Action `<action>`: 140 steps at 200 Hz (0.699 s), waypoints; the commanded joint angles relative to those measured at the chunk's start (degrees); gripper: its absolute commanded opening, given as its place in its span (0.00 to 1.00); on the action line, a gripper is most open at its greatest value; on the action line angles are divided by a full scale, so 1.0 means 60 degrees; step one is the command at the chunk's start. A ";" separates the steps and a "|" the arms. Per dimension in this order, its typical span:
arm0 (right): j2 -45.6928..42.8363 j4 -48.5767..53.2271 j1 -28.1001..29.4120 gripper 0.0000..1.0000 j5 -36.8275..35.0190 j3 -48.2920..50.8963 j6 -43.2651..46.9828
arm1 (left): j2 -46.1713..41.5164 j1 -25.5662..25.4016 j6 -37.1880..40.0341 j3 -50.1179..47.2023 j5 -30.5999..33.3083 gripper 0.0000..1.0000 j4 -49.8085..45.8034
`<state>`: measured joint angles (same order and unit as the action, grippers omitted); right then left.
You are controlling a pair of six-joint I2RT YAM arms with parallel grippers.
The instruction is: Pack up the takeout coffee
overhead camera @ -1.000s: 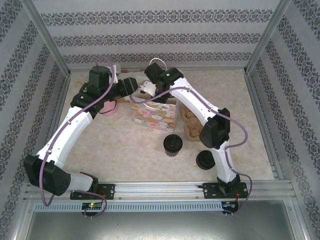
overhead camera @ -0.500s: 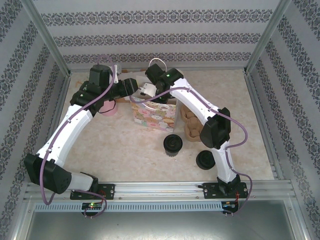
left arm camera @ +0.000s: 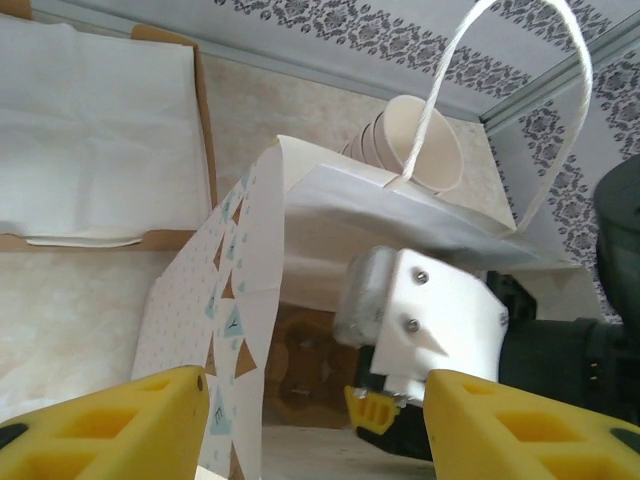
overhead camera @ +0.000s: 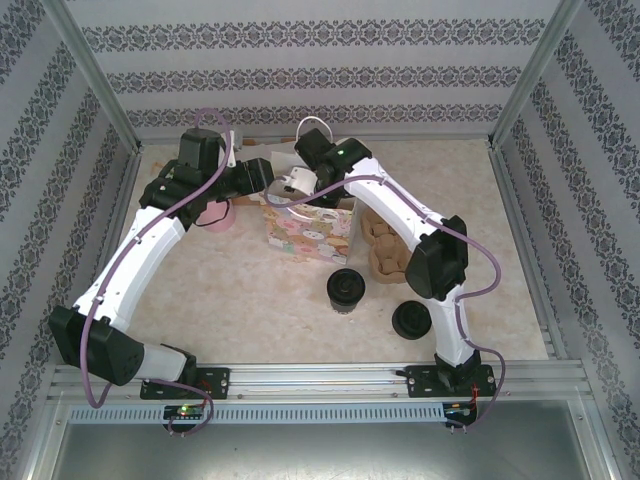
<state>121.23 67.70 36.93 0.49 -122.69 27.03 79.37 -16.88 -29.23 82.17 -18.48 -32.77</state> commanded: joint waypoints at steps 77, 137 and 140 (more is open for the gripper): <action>-0.1390 -0.0781 -0.0076 0.55 0.0093 0.0300 -0.0128 | 0.0153 -0.0024 0.0635 0.0449 0.0526 0.60 -0.0814; -0.2021 -0.1093 0.0054 0.55 0.0215 0.0520 -0.0271 | 0.0048 -0.0027 0.0697 0.0397 0.0488 0.60 -0.0785; -0.2059 -0.1089 0.0062 0.56 0.0226 0.0506 -0.0282 | 0.0043 -0.0020 0.0708 0.0395 0.0493 0.60 -0.0790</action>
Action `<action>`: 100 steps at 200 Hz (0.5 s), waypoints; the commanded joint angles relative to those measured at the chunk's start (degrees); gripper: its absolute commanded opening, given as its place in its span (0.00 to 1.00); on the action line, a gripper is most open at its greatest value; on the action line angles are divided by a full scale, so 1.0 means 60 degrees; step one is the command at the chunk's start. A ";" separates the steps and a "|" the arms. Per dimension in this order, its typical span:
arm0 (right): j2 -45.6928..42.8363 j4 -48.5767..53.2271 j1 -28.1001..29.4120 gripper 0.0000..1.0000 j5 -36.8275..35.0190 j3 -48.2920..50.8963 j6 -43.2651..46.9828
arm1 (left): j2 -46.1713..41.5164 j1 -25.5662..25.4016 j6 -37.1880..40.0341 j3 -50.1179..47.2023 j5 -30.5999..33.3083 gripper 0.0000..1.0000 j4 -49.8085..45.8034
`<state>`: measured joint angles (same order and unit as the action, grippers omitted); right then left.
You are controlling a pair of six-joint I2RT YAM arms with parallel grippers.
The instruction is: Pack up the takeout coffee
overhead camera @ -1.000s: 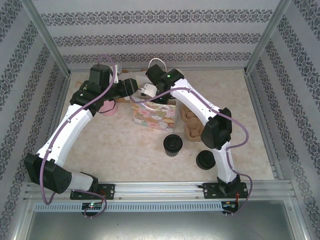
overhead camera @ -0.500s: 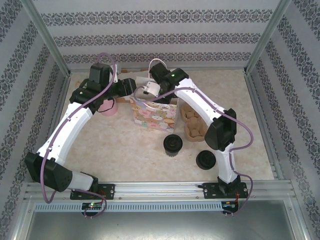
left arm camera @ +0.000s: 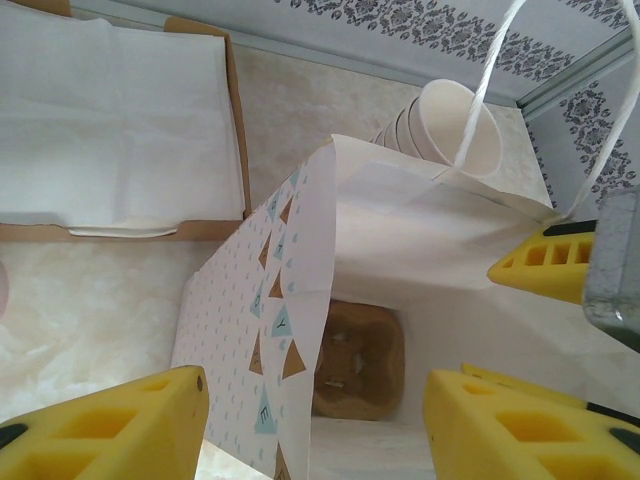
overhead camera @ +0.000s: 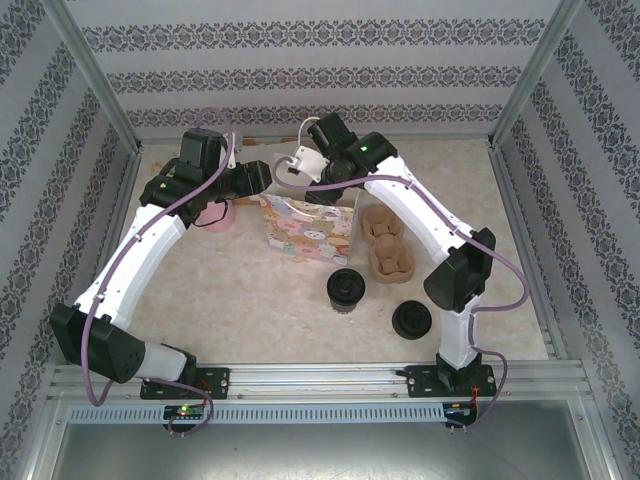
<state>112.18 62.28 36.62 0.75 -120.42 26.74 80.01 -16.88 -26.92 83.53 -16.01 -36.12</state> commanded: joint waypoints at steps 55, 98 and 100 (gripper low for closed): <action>-0.1429 -0.0327 0.0223 0.57 0.0213 0.0221 -0.0563 | -0.0309 -0.0021 0.0320 -0.0133 0.0057 0.60 0.0147; -0.2633 -0.0696 0.0290 0.58 0.0037 0.0549 -0.0969 | -0.0494 -0.0017 0.0340 -0.0338 -0.0032 0.62 0.0449; -0.2706 -0.0719 0.0303 0.58 0.0003 0.0596 -0.1003 | -0.0500 -0.0014 0.0341 -0.0348 -0.0032 0.62 0.0470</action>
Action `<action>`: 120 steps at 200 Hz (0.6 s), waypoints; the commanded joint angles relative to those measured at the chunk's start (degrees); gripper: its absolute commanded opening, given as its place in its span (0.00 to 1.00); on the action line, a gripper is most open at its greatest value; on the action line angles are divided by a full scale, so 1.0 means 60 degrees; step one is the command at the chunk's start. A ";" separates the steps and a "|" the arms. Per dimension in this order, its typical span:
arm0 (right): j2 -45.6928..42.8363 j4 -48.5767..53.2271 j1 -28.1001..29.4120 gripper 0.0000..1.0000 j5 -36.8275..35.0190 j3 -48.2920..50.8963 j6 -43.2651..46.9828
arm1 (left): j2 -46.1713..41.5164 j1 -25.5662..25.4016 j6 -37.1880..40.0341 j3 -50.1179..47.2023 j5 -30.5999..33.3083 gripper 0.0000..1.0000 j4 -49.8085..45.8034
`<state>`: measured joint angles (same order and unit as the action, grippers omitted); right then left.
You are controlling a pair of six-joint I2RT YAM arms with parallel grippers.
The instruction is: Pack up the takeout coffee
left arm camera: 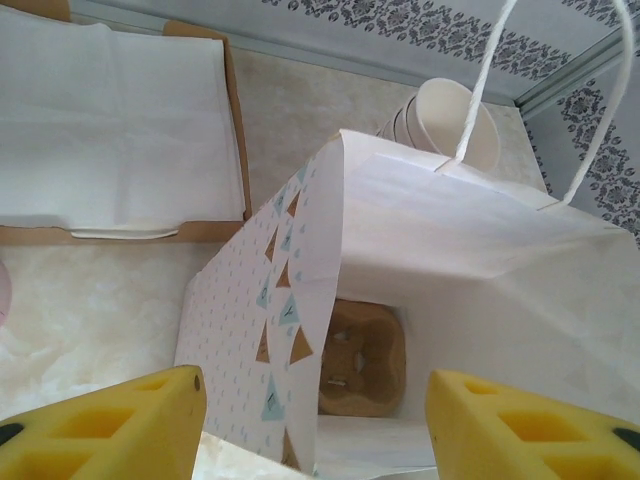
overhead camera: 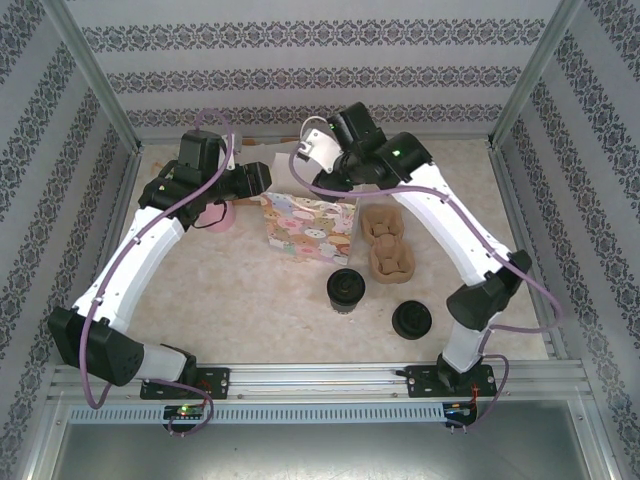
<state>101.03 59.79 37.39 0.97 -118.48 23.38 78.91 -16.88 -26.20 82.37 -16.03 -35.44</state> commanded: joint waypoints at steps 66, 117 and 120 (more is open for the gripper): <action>-0.4391 -0.1991 0.0461 0.67 -0.0663 0.3578 -0.1135 | -0.0628 -0.0014 0.0070 -0.0410 -0.0381 0.65 0.0460; -0.6528 -0.1626 0.0694 0.70 -0.0314 0.6262 -0.2223 | -0.1113 -0.0023 0.0047 -0.0587 0.0121 0.65 -0.0340; -0.6587 -0.1549 0.0701 0.69 -0.0260 0.6369 -0.2332 | -0.1161 -0.0020 0.0065 -0.0601 0.0185 0.65 -0.0429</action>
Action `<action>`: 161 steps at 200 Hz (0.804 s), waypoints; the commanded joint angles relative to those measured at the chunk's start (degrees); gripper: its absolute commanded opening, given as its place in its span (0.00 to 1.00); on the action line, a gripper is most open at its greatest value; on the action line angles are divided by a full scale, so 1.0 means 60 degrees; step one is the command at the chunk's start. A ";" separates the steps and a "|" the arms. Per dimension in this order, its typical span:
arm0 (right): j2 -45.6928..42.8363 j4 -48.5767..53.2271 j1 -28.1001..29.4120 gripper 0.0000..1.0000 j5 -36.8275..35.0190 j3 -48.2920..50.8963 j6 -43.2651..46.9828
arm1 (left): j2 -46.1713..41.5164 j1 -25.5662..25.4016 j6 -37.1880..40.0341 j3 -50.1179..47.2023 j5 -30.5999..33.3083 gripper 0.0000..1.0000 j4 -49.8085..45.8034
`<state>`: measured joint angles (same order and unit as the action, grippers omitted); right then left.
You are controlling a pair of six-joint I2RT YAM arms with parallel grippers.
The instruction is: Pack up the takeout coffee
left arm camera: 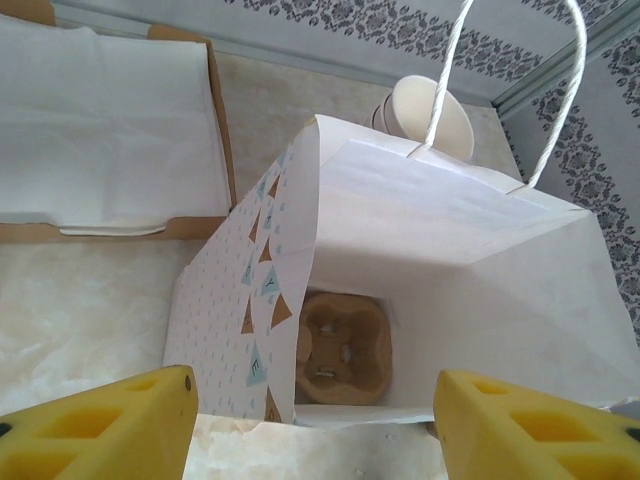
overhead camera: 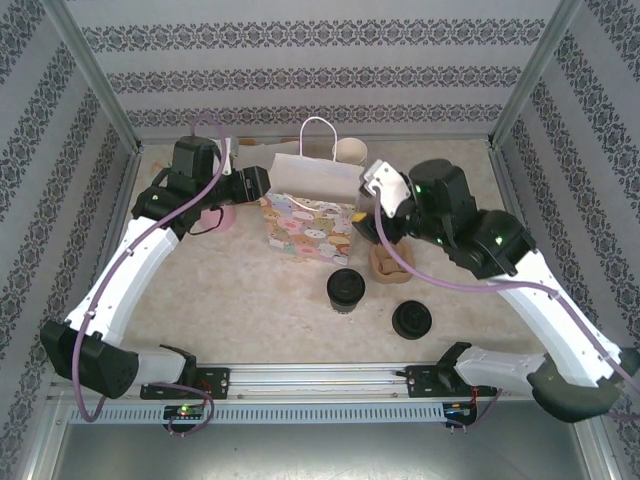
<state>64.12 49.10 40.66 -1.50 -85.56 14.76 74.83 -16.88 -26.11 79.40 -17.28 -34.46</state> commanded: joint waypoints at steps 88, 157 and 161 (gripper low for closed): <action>-0.0133 0.1100 0.1932 0.78 0.0347 0.3199 -0.4782 | -0.2440 -0.0027 -0.0693 -0.1770 0.0923 0.65 -0.1222; 0.1156 0.0295 0.3237 0.77 -0.1766 0.3850 -0.7992 | -0.2868 -0.0028 -0.0973 -0.2724 0.0624 0.65 -0.0802; 0.1260 0.0358 0.3238 0.77 -0.1871 0.3809 -0.8039 | -0.2852 -0.0027 -0.0966 -0.2728 0.0604 0.65 -0.0805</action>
<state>68.73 51.64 58.87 -5.87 -61.98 -26.28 58.02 -16.88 -30.74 63.61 -12.58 -39.90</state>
